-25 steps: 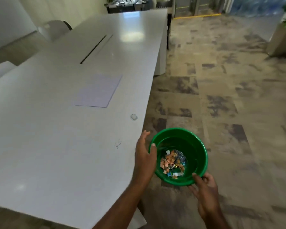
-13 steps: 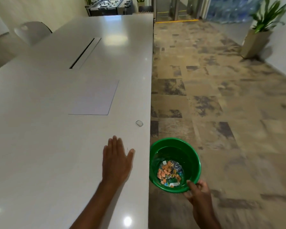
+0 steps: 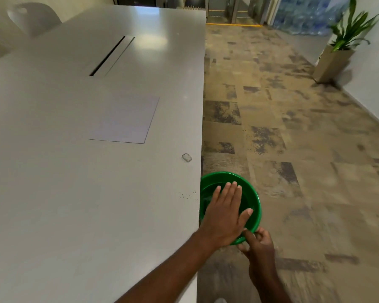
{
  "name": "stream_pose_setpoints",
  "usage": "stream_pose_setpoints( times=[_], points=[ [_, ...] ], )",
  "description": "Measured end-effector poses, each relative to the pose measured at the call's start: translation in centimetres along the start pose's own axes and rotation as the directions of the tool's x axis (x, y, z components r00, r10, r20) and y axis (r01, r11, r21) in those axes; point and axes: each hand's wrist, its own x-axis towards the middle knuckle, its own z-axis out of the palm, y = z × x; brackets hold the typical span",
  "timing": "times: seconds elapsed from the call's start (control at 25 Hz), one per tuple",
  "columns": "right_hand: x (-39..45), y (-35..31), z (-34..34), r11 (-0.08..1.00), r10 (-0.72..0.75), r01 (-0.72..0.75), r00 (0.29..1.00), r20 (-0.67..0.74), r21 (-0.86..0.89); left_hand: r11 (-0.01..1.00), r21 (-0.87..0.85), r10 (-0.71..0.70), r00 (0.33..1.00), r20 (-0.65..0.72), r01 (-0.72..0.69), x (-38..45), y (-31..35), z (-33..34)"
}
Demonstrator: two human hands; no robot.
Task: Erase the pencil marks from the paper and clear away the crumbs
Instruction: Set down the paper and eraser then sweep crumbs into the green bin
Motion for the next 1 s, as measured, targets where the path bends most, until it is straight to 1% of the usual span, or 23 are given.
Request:
stream_pose_setpoints(
  times=[0.08, 0.12, 0.16, 0.24, 0.28, 0.32, 0.36, 0.4, 0.48, 0.52, 0.56, 0.6, 0.64, 0.68, 0.76, 0.8, 0.88, 0.92, 0.96, 1.0],
  points=[
    [0.0, -0.3, -0.2, 1.000, -0.007, 0.007, 1.000, 0.009, -0.001, 0.998, -0.034, -0.055, 0.994, -0.097, 0.052, -0.8, -1.3, -1.3],
    [-0.1, -0.4, -0.4, 1.000, -0.008, 0.008, 1.000, 0.015, 0.001, 0.993, -0.018, -0.115, 0.981, -0.154, 0.113, -1.4, -2.8, -2.0],
    [-0.1, -0.5, -0.5, 1.000, -0.009, 0.009, 1.000, 0.024, 0.000, 0.979, 0.028, -0.192, 0.957, -0.217, 0.203, -2.2, -5.0, -2.6],
    [-0.3, -0.5, -0.6, 1.000, -0.004, 0.004, 0.999, 0.038, -0.006, 0.902, 0.130, -0.358, 0.880, -0.311, 0.413, -4.1, -9.6, -4.0],
    [-0.4, -0.6, -0.6, 1.000, 0.001, -0.001, 0.999, 0.042, -0.006, 0.861, 0.144, -0.430, 0.848, -0.310, 0.488, -5.0, -11.0, -4.5],
    [-0.5, -0.6, -0.6, 1.000, 0.006, -0.005, 0.999, 0.046, -0.006, 0.836, 0.146, -0.481, 0.834, -0.270, 0.530, -5.4, -11.5, -4.5],
    [-0.6, -0.6, -0.6, 1.000, 0.007, -0.007, 0.999, 0.049, -0.005, 0.832, 0.154, -0.497, 0.840, -0.217, 0.532, -5.6, -11.0, -4.1],
    [-0.6, -0.6, -0.6, 1.000, 0.005, -0.005, 0.999, 0.049, -0.007, 0.859, 0.144, -0.466, 0.866, -0.181, 0.492, -5.3, -9.6, -3.3],
    [-0.5, -0.8, -0.6, 1.000, -0.001, 0.002, 0.999, 0.047, -0.008, 0.937, 0.087, -0.329, 0.938, -0.112, 0.339, -3.9, -5.7, -1.6],
    [-0.4, -0.9, -0.6, 1.000, -0.008, 0.008, 0.999, 0.049, -0.007, 0.969, 0.051, -0.238, 0.969, -0.066, 0.241, -2.9, -3.6, -1.0],
    [-0.2, -0.8, -0.6, 1.000, -0.014, 0.014, 0.999, 0.049, -0.006, 0.988, 0.004, -0.154, 0.988, -0.019, 0.154, -2.1, -1.8, -0.4],
    [0.0, -0.9, -0.7, 1.000, -0.019, 0.020, 0.999, 0.049, -0.007, 0.994, -0.040, -0.098, 0.995, 0.010, 0.098, -1.4, -0.4, -0.4],
    [0.1, -0.8, -0.8, 1.000, -0.022, 0.023, 0.999, 0.045, -0.006, 0.994, -0.074, -0.075, 0.997, 0.015, 0.076, -1.0, 0.3, -0.6],
    [0.2, -0.8, -1.0, 1.000, -0.022, 0.022, 0.999, 0.040, -0.003, 0.992, -0.094, -0.080, 0.997, -0.005, 0.079, -1.0, 0.5, -1.0],
    [0.3, -0.9, -1.4, 1.000, -0.023, 0.023, 0.999, 0.036, 0.006, 0.986, -0.105, -0.137, 0.986, -0.099, 0.127, -1.8, -1.2, -2.2],
    [0.3, -1.0, -1.6, 1.000, -0.023, 0.023, 0.999, 0.034, 0.007, 0.981, -0.075, -0.191, 0.969, -0.154, 0.181, -2.4, -3.0, -2.7],
    [0.2, -0.8, -1.9, 1.000, -0.012, 0.012, 1.000, 0.027, -0.008, 0.933, 0.047, -0.335, 0.909, -0.248, 0.356, -3.7, -7.7, -3.7],
    [0.3, -0.7, -2.1, 1.000, -0.005, 0.005, 1.000, 0.016, -0.011, 0.890, 0.091, -0.410, 0.871, -0.269, 0.447, -4.2, -9.5, -4.2],
    [0.3, -0.6, -2.2, 1.000, 0.007, -0.007, 1.000, 0.010, -0.013, 0.848, 0.116, -0.478, 0.840, -0.255, 0.518, -4.6, -10.5, -4.5],
    [0.4, -0.4, -2.2, 1.000, 0.020, -0.020, 1.000, 0.006, -0.009, 0.826, 0.139, -0.512, 0.831, -0.220, 0.546, -4.5, -10.4, -4.3]
  ],
)
